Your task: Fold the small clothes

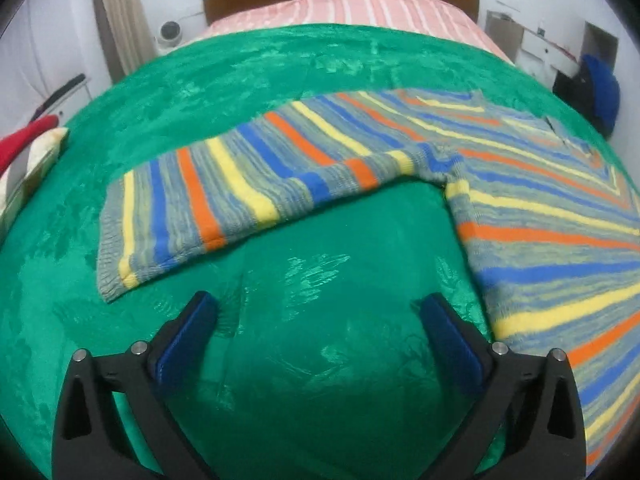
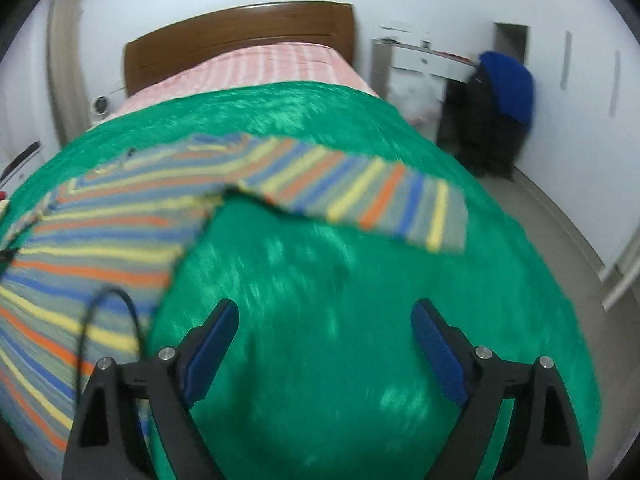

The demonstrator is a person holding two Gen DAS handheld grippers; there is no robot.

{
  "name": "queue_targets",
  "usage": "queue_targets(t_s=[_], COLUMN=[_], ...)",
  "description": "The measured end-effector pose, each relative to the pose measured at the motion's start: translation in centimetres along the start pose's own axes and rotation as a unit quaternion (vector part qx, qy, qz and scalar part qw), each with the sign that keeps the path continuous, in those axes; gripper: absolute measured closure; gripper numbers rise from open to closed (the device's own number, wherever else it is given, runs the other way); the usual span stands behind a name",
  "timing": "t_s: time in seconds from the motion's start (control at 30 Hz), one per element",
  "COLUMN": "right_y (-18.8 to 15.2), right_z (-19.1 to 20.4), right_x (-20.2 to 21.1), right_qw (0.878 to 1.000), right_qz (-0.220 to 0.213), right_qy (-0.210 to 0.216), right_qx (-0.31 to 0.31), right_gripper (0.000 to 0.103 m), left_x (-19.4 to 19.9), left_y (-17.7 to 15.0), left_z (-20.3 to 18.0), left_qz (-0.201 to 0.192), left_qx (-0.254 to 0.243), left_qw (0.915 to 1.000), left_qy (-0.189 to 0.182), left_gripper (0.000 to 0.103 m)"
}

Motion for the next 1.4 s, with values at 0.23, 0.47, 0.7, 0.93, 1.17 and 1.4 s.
queue_targets(t_s=[0.23,0.47,0.7,0.93,1.17,1.4], right_y=[-1.8,-2.1,-2.2,-2.4,-2.5,-2.5], right_z=[-1.0,-0.8,-0.8,-1.0,-1.0,-1.0], right_x=[-1.7,-2.0,-1.8,-1.6,-1.6,-1.5], right_qw=[1.000,1.000,1.000,1.000,1.000,1.000], right_qz=[0.012,0.002,0.000,-0.003,-0.004,-0.005], right_qy=[0.001,0.006,0.006,0.009,0.007,0.007], right_qx=[-0.019,-0.021,-0.021,-0.022,-0.022,-0.021], right_gripper=[0.006,0.005,0.005,0.004,0.004,0.004], left_x=[-0.4,-0.5,-0.5,-0.5,-0.5,-0.5], left_y=[-0.3,-0.5,-0.5,-0.5,-0.5,-0.5], left_z=[0.1,0.1,0.1,0.1,0.1,0.1], left_qz=[-0.013,-0.013,-0.013,-0.013,-0.013,-0.013], left_qx=[0.005,0.004,0.005,0.004,0.004,0.004], left_qw=[0.9998,0.9998,0.9998,0.9998,0.9998,0.9998], left_qy=[-0.015,-0.014,-0.014,-0.014,-0.014,-0.014], left_gripper=[0.000,0.000,0.000,0.000,0.000,0.000])
Point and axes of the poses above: each gripper's, at about its wrist camera, not at the fingertips, and x roughly against the way its jaws point, z to its left, y to its top, the point moved 8 cm from there along -x, roughly the way its jaws point, and after that the axes turned 11 degrees about -x, right-handed, at the moved point
